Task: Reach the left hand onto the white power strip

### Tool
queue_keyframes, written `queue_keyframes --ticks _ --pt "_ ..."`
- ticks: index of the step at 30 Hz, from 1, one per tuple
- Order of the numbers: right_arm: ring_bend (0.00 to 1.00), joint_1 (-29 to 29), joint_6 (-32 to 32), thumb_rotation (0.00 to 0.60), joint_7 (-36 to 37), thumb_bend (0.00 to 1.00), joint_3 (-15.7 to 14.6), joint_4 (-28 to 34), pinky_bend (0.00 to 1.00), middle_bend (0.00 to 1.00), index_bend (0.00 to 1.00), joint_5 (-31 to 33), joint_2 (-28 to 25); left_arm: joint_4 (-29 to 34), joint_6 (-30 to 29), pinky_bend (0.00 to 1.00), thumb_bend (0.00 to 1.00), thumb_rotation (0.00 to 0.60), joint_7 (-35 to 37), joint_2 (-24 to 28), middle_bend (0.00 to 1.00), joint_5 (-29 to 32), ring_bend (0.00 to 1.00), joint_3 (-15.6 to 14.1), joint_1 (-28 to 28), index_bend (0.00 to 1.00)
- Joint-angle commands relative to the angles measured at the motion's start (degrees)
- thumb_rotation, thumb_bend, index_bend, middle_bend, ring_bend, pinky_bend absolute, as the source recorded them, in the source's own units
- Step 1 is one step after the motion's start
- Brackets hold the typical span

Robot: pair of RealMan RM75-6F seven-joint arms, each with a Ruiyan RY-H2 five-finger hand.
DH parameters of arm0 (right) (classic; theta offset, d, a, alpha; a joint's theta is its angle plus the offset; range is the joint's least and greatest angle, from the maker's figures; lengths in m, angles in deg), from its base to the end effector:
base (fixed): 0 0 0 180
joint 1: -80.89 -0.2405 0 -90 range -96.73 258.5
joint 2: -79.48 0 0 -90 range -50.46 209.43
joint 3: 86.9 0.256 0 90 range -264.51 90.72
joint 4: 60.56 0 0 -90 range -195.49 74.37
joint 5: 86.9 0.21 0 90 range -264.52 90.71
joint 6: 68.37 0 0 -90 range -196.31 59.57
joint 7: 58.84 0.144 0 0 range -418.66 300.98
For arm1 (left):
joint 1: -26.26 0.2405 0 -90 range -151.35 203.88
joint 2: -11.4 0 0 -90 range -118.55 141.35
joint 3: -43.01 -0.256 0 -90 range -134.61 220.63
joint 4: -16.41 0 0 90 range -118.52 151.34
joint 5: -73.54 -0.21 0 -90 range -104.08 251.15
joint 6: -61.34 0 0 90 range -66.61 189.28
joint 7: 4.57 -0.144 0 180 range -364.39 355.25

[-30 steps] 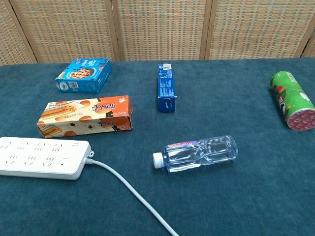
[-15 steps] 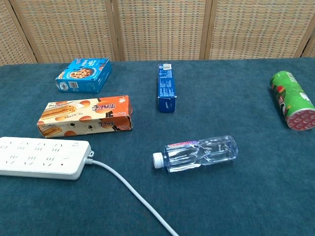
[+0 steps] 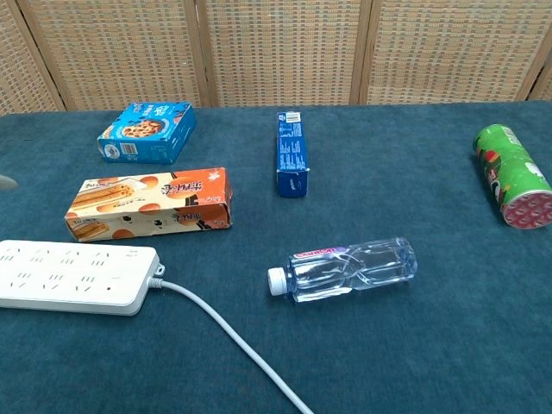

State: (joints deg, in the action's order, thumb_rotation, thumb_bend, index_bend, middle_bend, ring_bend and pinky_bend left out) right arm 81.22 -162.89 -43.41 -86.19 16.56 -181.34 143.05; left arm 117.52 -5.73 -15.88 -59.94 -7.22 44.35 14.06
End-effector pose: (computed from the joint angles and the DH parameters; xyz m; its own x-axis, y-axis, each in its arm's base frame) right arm -0.3465 -0.1435 0.1953 0.3990 0.0652 0.9146 -0.9104 -0.0908 0.4037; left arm -0.2619 0.1969 0.0644 0.3288 0.3250 0.8867 0.9444 -0.1205 -0.3060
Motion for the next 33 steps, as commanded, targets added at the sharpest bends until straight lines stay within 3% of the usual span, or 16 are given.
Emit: queue_keyframes --ticks 1,5,33 --pt "0.00 -0.2 0.3 0.600 0.6 0.00 0.0 0.2 0.00 0.00 0.00 0.2 -0.1 0.5 4.7 1.00 1.00 0.600 -3.5 -4.4 1.00 5.3 1.00 0.5 -3.5 0.22" --pt "0.00 -0.4 1.0 0.600 0.8 0.00 0.2 0.4 0.00 0.00 0.00 0.7 -0.1 1.1 4.5 1.00 1.00 0.600 -6.2 -6.5 1.00 7.0 1.00 0.5 -4.1 0.26" --pt "0.00 -0.5 1.7 0.600 1.7 0.00 0.7 -0.2 0.00 0.00 0.00 2.3 -0.1 -0.6 4.5 1.00 1.00 0.600 -16.3 -13.4 1.00 14.7 1.00 -0.9 -8.2 0.26"
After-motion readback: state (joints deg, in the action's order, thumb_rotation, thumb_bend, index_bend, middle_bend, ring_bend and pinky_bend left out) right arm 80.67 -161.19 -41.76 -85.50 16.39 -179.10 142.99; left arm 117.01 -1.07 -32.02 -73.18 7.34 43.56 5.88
